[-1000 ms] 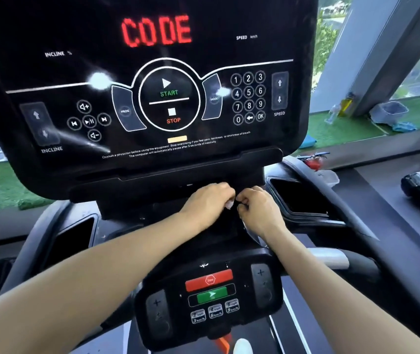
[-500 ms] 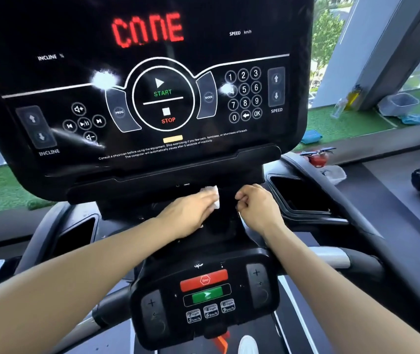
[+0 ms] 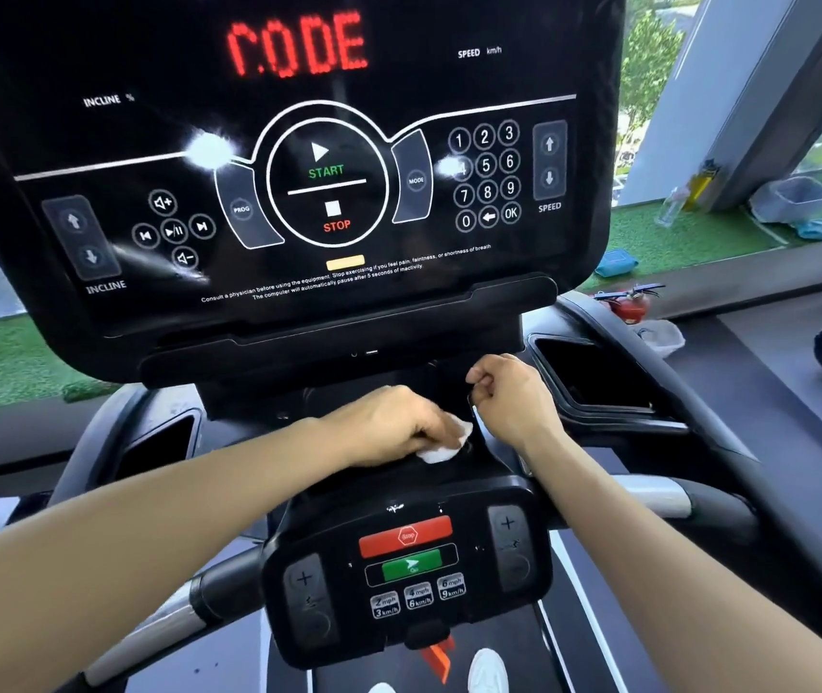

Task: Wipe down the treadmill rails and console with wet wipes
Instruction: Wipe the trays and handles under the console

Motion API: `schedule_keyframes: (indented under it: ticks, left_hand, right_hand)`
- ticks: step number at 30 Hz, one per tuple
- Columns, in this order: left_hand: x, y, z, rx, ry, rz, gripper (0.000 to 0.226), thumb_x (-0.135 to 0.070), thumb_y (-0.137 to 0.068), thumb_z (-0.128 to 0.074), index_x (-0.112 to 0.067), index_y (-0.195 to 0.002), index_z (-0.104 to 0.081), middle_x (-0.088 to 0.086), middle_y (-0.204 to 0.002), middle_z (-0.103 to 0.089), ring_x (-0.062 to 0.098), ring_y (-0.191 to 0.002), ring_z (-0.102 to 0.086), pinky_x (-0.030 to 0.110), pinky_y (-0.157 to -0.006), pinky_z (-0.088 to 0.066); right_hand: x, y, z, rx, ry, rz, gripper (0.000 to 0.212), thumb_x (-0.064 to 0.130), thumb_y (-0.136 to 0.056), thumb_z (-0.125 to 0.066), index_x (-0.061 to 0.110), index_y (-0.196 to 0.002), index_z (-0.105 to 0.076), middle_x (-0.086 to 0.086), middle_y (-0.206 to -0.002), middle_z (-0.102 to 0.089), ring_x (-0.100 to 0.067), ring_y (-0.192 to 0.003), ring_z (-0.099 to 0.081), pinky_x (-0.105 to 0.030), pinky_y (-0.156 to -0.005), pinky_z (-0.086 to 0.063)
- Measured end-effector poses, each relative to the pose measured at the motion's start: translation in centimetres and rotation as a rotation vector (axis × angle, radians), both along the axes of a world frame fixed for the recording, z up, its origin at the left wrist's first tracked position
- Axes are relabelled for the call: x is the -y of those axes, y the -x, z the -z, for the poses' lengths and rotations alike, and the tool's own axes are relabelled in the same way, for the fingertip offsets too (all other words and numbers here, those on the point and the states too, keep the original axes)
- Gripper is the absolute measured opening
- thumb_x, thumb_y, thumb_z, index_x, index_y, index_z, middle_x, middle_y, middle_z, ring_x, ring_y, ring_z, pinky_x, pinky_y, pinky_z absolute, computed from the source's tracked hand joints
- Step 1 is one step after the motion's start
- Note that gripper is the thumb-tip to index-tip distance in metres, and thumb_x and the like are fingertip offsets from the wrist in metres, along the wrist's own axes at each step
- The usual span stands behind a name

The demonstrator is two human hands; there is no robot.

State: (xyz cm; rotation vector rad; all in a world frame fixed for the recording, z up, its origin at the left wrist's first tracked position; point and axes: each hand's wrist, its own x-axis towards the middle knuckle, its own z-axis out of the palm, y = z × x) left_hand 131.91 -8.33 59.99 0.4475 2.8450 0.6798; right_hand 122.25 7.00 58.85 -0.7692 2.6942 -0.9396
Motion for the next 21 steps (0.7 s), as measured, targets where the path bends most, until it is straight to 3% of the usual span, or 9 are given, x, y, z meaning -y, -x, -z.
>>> schedule_keyframes:
  ticks: [3, 7, 11, 15, 18, 21]
  left_hand:
    - [0.7, -1.0, -0.2, 0.116, 0.009, 0.086, 0.016, -0.012, -0.090, -0.061, -0.015, -0.100, -0.073, -0.013, -0.119, -0.066, -0.003, -0.108, -0.059, 0.020, -0.090, -0.048]
    - [2.4, -1.6, -0.8, 0.152, 0.016, 0.132, 0.013, -0.006, -0.083, -0.062, -0.012, -0.085, -0.073, -0.009, -0.109, -0.071, 0.008, -0.099, -0.065, 0.015, -0.080, -0.046]
    - [1.9, -1.0, 0.5, -0.057, 0.038, 0.098, 0.015, -0.020, -0.088, -0.061, -0.022, -0.093, -0.074, -0.018, -0.112, -0.068, 0.000, -0.105, -0.062, 0.020, -0.083, -0.049]
    - [0.9, -0.1, 1.3, -0.141, 0.010, -0.057, 0.032, -0.019, -0.082, -0.053, -0.026, -0.107, -0.072, -0.018, -0.119, -0.064, 0.006, -0.112, -0.060, 0.029, -0.087, -0.052]
    - [1.6, -2.0, 1.8, -0.258, 0.072, -0.098, 0.029, -0.028, -0.084, -0.051, -0.027, -0.104, -0.072, -0.014, -0.109, -0.069, 0.016, -0.098, -0.068, 0.032, -0.078, -0.056]
    - [3.9, -4.4, 2.3, -0.297, 0.136, -0.071, 0.030, -0.033, -0.085, -0.045, -0.029, -0.100, -0.071, -0.017, -0.105, -0.069, 0.013, -0.092, -0.069, 0.030, -0.072, -0.058]
  right_hand:
    - [0.0, 0.0, 0.1, 0.000, -0.016, -0.011, 0.024, 0.005, -0.085, -0.047, 0.014, -0.095, -0.066, -0.007, -0.101, -0.063, -0.029, -0.093, -0.059, -0.034, -0.080, -0.047]
    - [-0.1, 0.0, 0.1, 0.021, -0.015, -0.003, 0.026, 0.005, -0.084, -0.045, 0.015, -0.095, -0.066, -0.009, -0.097, -0.066, -0.030, -0.092, -0.060, -0.034, -0.081, -0.048]
    - [-0.1, 0.1, 0.1, 0.028, -0.011, -0.008, 0.025, 0.006, -0.084, -0.045, 0.016, -0.095, -0.065, -0.009, -0.097, -0.067, -0.030, -0.091, -0.060, -0.036, -0.082, -0.049]
    - [-0.1, -0.2, 0.0, -0.009, 0.001, -0.023, 0.025, 0.005, -0.085, -0.046, 0.012, -0.098, -0.066, -0.008, -0.100, -0.065, -0.030, -0.094, -0.059, -0.037, -0.082, -0.048]
    - [-0.1, -0.5, -0.3, -0.075, 0.058, -0.055, 0.025, 0.003, -0.085, -0.048, 0.009, -0.101, -0.067, -0.007, -0.100, -0.062, -0.027, -0.094, -0.058, -0.037, -0.081, -0.049]
    - [0.4, -0.7, -0.4, -0.069, 0.076, -0.140, 0.024, 0.002, -0.084, -0.054, 0.010, -0.102, -0.067, -0.003, -0.099, -0.061, -0.023, -0.097, -0.057, -0.038, -0.084, -0.050]
